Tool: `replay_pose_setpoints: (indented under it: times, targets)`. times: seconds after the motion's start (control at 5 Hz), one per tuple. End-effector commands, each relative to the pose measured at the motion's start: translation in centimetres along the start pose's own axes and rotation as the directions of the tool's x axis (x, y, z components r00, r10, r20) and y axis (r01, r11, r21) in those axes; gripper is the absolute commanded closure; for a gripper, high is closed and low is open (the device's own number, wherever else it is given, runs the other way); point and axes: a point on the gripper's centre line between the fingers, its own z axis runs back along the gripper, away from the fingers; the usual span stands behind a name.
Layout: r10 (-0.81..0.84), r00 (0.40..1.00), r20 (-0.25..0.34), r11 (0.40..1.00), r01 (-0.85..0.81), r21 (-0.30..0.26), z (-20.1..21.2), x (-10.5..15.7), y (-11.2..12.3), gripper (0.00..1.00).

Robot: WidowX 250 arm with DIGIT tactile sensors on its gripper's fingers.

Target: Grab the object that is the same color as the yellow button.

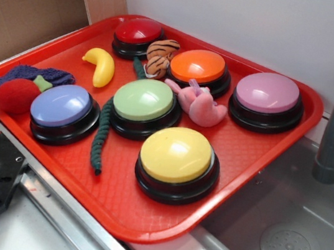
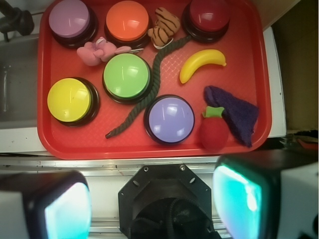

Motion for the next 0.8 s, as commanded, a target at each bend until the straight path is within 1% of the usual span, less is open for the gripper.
replay_pose_setpoints:
  times: [0.0,0.2,0.4,0.6]
  targets:
    - [0.000,1.000,0.000,1.000,0.000,0.000,0.0,0.0,0.0,0.00]
    - [0.036,0.999,-0.022,0.999,-0.036,0.018,-2.8,2.7,0.0,0.00]
    - [0.066,0.997,-0.031,0.998,-0.066,0.005,-6.0,5.1,0.7,0.00]
    - [0.149,0.987,-0.058,0.989,-0.149,0.004,-9.1,7.2,2.9,0.00]
